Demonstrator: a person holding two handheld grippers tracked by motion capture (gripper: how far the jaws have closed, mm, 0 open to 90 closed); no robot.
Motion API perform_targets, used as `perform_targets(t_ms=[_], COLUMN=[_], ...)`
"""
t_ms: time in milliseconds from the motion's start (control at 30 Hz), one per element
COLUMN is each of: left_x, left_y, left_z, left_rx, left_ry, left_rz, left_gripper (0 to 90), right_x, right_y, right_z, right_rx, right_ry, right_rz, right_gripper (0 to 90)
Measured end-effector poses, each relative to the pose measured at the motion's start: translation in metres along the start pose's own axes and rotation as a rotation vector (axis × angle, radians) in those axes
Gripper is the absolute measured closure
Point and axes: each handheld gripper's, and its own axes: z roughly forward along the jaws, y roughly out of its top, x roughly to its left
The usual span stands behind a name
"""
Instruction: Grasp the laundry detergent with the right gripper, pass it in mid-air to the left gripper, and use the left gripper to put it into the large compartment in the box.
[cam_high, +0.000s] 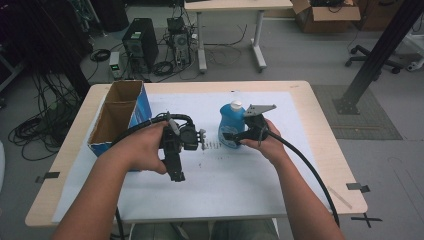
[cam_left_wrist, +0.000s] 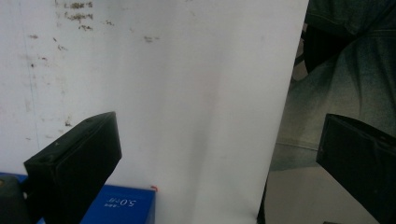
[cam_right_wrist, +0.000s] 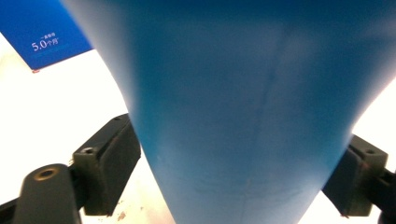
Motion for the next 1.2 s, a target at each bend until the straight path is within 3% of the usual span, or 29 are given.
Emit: perform_targets(t_ms=[733,833,1200], left_x=[-0.0013,-0.0010,-0.0004], left_y=[-0.0018,-0.0022,0.0006], left_z=[0.0010,0.0005,0.0017], left_rx=[0.016,0.010,0.009], left_ry=[0.005,0.008,0.006], left_rz=[-0.004,-0.007,-0.004], left_gripper=[0.5,0.5,0.4], right_x=[0.0018,0.0039,0.0034], right_y=[-0.0009,-0.0025,-0.0031], right_z=[0.0018,0.0040,0.0033], right_rx=[-0.015,-0.006,-0.011], right_ry=[-0.043,-0.065,-0.056], right_rz=[-0.018,-0.048,-0.061], right_gripper=[35.2,42.6,45.8])
